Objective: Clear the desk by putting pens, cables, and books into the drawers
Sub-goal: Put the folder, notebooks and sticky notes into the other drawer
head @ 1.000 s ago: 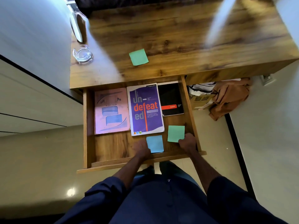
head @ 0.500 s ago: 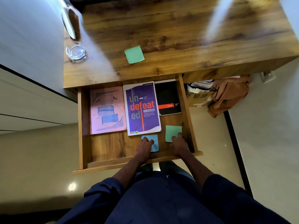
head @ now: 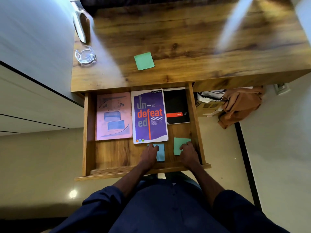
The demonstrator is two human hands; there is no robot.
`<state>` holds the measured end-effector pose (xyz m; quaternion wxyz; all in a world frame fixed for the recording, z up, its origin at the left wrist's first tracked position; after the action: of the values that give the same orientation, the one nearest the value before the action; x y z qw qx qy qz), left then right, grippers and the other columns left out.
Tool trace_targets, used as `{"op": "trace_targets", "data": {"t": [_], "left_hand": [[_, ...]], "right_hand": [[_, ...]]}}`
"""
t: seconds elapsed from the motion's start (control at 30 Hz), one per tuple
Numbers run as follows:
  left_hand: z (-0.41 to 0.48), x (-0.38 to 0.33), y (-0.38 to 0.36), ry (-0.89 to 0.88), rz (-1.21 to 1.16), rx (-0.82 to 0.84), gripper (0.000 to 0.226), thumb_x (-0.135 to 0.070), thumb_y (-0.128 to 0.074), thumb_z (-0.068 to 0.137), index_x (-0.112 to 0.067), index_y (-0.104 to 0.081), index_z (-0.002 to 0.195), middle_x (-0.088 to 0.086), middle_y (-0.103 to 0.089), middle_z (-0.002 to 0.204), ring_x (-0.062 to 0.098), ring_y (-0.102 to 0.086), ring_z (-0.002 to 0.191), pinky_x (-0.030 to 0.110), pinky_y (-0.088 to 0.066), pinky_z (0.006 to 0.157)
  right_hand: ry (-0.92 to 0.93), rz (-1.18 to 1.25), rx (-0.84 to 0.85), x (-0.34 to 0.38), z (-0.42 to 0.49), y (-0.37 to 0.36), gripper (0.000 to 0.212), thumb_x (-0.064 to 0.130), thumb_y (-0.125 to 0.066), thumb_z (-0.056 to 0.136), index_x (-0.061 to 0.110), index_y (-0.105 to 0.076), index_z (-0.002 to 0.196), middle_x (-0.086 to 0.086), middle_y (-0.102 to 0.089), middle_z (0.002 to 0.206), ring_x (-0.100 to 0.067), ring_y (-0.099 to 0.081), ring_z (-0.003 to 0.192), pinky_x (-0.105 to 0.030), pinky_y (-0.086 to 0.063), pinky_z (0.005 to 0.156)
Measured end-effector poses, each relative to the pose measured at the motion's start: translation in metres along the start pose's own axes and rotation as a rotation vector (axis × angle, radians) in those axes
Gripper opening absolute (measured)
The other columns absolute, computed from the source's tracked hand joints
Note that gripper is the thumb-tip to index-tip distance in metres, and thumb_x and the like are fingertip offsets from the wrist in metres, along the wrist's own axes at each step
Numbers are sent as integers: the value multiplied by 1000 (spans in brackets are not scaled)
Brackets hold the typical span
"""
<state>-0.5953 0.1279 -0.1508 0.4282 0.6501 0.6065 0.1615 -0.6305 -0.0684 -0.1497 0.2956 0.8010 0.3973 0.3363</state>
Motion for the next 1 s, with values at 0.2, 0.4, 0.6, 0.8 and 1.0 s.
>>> {"op": "trace_targets", "data": {"t": [0.2,0.4,0.6,0.8,1.0], "left_hand": [[6,4,58,118,-93,-210,25,-7,-54,94,-15,-59,117,6,-62,114,23,-62,98,29,-46,71],[34,35,165,146,-106,-475,30,-4,-55,88,-17,-62,115,4,-62,115,26,-64,96,31,-41,67],[90,93,269,107,-2,-672,33,-4,-58,76,-11,-57,108,13,-55,113,33,-52,103,42,-55,73],[154,166,307,255,177,-452,46,-23,-44,95,-9,-41,138,29,-42,141,44,-46,125,49,-44,102],[180,187,285,209,311,-213,65,-25,-34,106,-4,-1,158,38,-5,158,55,-14,146,60,-38,110]], "right_hand": [[206,126,-176,52,33,45,17,15,-69,90,7,-69,105,-9,-63,114,-21,-59,109,-25,-46,88],[369,363,-404,145,89,116,18,-3,-56,87,11,-68,91,-9,-62,101,-18,-61,90,-26,-51,75],[482,292,-495,240,145,165,25,1,-58,84,13,-64,105,-5,-59,112,-18,-57,104,-27,-47,87],[362,169,-524,285,233,185,41,18,-69,86,1,-56,121,-24,-49,135,-38,-48,126,-42,-41,104],[-9,187,-520,310,282,194,73,42,-74,83,-3,-44,132,-24,-49,134,-40,-47,125,-46,-44,99]]}}
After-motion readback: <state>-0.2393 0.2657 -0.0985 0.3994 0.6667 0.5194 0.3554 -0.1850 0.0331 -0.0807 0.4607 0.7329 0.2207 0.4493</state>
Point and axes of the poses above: each hand's wrist, its own z-axis towards the middle knuckle, its own y-axis out of the back of the hand, x = y × z, the point moved 5 cm from there along z, towards the middle knuckle
